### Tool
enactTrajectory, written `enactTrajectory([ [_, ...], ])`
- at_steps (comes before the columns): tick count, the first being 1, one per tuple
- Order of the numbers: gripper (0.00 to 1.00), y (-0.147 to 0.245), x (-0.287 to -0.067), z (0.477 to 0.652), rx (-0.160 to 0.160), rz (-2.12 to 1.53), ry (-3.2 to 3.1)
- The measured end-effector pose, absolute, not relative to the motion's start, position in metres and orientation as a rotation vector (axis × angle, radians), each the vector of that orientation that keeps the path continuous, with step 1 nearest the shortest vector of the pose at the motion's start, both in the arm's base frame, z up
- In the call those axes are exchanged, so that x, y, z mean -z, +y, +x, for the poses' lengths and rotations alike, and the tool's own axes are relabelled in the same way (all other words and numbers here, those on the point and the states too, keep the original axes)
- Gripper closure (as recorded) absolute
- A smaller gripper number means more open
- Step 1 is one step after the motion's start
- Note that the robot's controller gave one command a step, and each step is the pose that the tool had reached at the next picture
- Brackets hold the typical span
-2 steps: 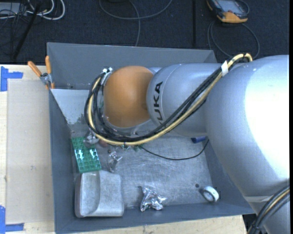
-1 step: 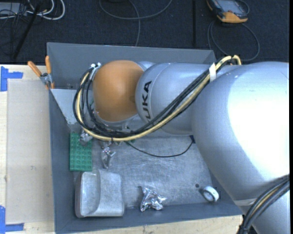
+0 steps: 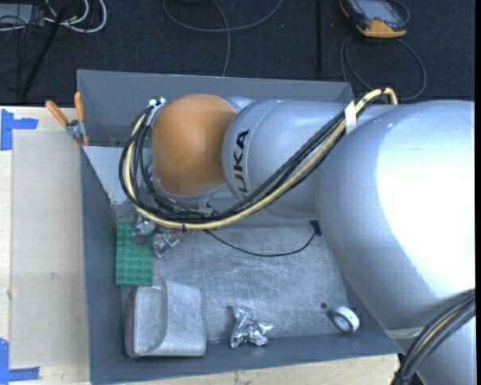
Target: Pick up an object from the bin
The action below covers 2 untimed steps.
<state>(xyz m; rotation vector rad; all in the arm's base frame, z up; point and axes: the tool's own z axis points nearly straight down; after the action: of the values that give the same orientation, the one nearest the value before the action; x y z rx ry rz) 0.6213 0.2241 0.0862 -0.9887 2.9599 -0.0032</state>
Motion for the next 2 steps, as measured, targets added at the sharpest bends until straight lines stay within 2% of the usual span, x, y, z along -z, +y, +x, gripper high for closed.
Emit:
enactTrajectory([
  [1, 1.0, 0.199, -0.24, 0.603, 0.001, -1.388, 2.808],
  [2, 1.0, 0.185, -0.144, 0.595, -0.004, -1.634, 2.691],
])
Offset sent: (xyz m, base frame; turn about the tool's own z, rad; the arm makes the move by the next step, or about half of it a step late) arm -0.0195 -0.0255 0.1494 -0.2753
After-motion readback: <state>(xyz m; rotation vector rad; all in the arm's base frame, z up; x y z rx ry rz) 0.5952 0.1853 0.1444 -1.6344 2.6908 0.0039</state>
